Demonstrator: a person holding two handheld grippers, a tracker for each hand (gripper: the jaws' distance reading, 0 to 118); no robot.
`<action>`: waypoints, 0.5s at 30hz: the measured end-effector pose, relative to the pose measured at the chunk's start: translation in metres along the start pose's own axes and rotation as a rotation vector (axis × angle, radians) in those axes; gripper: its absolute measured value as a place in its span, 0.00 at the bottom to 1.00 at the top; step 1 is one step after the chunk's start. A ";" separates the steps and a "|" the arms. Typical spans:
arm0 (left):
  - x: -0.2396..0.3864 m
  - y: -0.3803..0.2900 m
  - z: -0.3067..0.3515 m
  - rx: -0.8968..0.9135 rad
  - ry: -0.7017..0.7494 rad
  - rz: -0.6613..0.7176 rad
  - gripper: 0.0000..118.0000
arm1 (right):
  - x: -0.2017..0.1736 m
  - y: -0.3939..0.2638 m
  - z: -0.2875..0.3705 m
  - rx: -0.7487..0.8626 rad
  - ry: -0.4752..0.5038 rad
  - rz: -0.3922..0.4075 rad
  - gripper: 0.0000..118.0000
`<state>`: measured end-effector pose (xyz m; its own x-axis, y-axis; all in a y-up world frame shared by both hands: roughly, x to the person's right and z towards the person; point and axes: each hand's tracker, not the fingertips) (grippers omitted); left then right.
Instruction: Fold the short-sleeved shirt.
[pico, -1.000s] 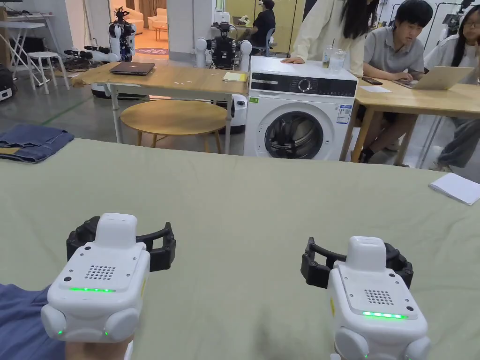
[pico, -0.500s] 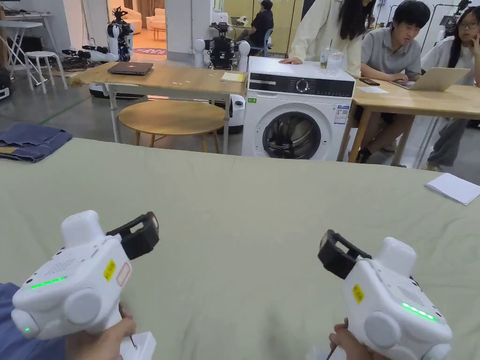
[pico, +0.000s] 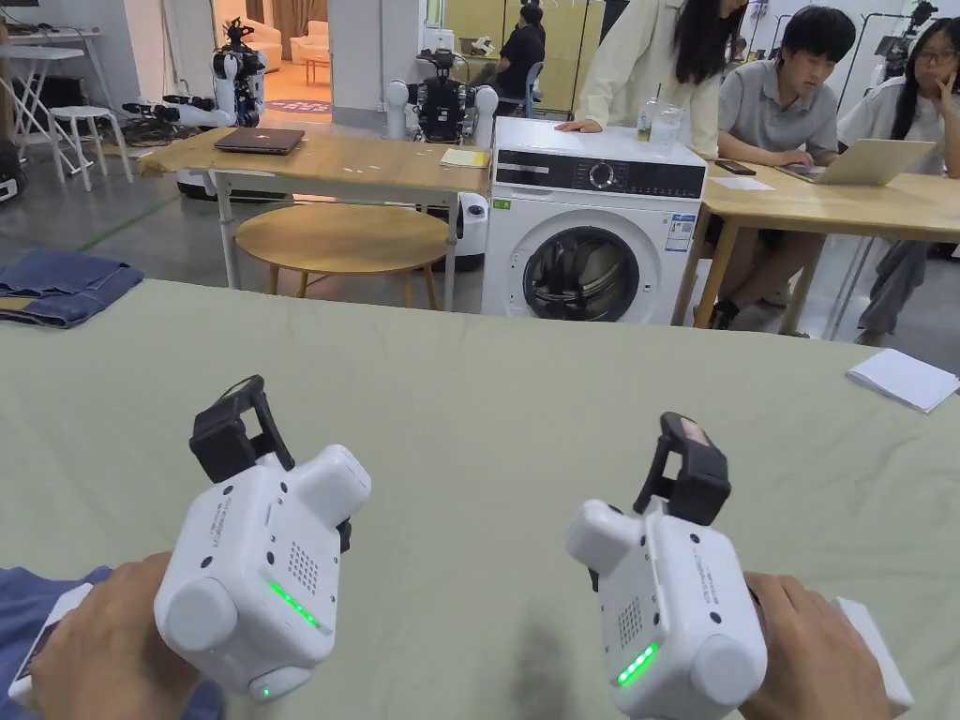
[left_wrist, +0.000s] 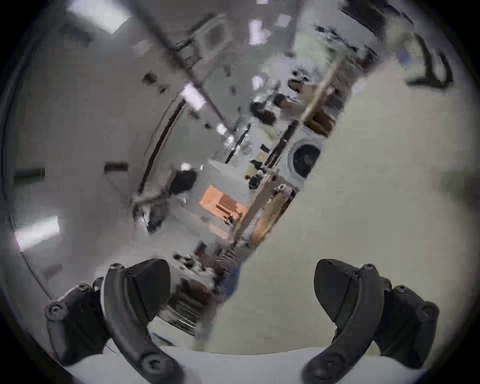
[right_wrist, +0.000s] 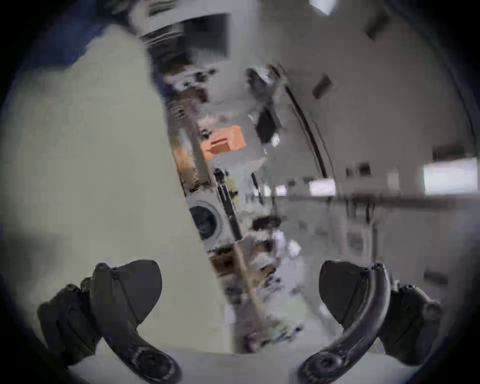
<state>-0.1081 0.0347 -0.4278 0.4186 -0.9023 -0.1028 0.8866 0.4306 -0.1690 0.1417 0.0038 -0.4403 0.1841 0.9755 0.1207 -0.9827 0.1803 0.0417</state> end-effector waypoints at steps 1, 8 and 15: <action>0.003 -0.002 0.000 0.005 0.006 -0.036 0.94 | -0.001 -0.004 0.001 0.023 -0.007 0.023 1.00; -0.022 -0.007 0.003 -0.046 -0.098 0.405 0.94 | 0.024 -0.001 0.005 -0.060 0.008 -0.330 1.00; -0.057 -0.033 0.001 0.008 -0.183 1.120 0.94 | 0.059 -0.036 -0.007 -0.295 0.104 -1.234 1.00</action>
<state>-0.1614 0.0721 -0.4149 0.9989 0.0011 -0.0470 -0.0042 0.9979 -0.0654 0.1880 0.0561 -0.4416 0.9864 0.1431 0.0807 -0.1297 0.9798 -0.1521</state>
